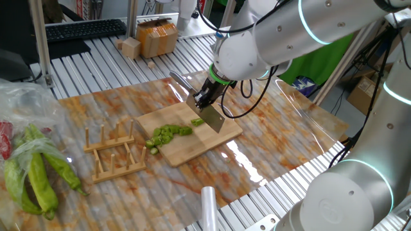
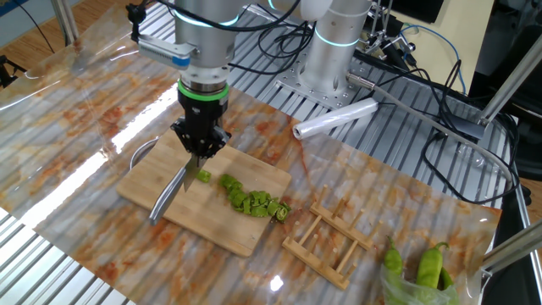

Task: Chop the chili peppers

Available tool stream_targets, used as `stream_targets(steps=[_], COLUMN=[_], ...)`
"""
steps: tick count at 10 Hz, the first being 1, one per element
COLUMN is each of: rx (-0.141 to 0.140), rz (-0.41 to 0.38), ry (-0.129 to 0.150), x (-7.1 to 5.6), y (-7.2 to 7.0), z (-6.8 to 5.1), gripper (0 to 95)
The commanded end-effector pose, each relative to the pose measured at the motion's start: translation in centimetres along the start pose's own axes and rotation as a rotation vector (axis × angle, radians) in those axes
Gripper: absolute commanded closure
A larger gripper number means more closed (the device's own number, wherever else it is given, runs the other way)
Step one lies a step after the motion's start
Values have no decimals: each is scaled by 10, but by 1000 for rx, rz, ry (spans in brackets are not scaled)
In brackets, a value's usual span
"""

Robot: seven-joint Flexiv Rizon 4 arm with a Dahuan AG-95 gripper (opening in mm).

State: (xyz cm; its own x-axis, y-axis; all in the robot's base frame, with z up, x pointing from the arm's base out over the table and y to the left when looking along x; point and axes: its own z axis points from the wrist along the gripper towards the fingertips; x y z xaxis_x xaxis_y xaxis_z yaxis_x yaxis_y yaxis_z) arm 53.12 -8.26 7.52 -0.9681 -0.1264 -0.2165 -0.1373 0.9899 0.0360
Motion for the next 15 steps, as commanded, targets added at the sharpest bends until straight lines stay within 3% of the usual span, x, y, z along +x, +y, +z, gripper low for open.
stream_targets(steps=[1, 12, 15], rx=[-5, -16, -10], rz=[3, 7, -8], ry=[3, 4, -8], x=[0, 2, 7], y=[0, -5, -5], z=[1, 5, 24], gripper=[950, 950, 950])
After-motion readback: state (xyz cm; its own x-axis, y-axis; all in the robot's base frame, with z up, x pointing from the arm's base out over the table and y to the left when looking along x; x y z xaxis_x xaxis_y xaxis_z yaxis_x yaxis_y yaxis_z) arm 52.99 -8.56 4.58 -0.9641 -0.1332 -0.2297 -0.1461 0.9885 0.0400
